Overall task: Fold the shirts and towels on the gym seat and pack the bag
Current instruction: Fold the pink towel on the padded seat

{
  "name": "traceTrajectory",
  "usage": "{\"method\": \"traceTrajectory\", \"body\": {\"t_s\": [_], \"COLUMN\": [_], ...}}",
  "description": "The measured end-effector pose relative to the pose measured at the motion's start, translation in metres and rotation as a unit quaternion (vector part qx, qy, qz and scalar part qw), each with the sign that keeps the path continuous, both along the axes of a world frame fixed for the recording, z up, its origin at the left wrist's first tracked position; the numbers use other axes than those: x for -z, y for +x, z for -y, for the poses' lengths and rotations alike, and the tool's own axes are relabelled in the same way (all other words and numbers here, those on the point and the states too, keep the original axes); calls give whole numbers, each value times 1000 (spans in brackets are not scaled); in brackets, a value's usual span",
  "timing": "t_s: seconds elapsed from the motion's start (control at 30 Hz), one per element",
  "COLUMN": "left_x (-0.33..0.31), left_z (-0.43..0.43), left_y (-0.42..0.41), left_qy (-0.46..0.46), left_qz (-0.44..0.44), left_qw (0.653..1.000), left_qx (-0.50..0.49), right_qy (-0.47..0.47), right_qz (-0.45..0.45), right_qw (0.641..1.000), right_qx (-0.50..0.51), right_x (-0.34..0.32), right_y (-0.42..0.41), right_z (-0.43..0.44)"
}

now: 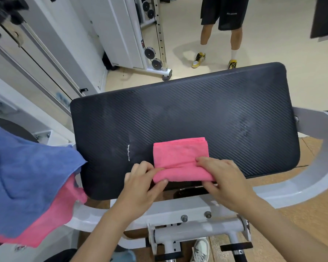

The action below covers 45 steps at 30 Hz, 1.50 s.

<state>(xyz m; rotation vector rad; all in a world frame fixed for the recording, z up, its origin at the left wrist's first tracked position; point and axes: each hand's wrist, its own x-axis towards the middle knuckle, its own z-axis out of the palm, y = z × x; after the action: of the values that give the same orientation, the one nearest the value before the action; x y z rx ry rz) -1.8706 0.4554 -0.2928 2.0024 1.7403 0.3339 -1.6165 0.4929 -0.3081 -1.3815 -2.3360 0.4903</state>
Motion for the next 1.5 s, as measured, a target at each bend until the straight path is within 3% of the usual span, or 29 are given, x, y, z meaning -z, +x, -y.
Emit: {"method": "traceTrajectory", "body": {"t_s": [0.13,0.23,0.33,0.6,0.73,0.8,0.87,0.97,1.0,1.07,1.17,1.3,1.5], "left_x": [5,6,6,4,-6,-12,-15,-1,8,22,30,30,26], "left_z": [-8,-13,-23,-33,-33,-32,-31,-37,-40,-45,-52,-55,-61], "left_y": [-3,5,15,42,47,49,55,65,64,58,52,53,52], "left_qy": [31,68,48,48,89,199,324,338,320,308,326,336,317], "left_qz": [-36,23,67,163,142,90,1,-139,-182,-223,-205,-192,-182], "left_qw": [999,994,987,934,925,932,937,929,927,922,921,920,928], "left_qx": [-19,-82,-140,-315,-342,-289,-130,54,71,73,59,59,69], "right_qy": [-77,-93,-148,-164,-149,-143,-141,-151,-146,-25,152,147,173], "right_qz": [-31,-50,-85,-138,-115,-102,-96,-77,-63,-21,7,103,92], "right_qw": [996,994,985,961,964,964,964,964,965,980,984,984,980], "right_qx": [-11,-3,36,176,188,198,206,207,207,195,98,-5,-28], "right_x": [-17,-23,-23,-24,-28,-29,-30,-33,-33,-32,-21,11,22], "right_y": [5,5,3,-16,-22,-24,-26,-29,-29,-31,-30,-13,-3], "right_z": [-20,-28,-33,-43,-46,-46,-46,-47,-46,-42,-30,-28,-48]}}
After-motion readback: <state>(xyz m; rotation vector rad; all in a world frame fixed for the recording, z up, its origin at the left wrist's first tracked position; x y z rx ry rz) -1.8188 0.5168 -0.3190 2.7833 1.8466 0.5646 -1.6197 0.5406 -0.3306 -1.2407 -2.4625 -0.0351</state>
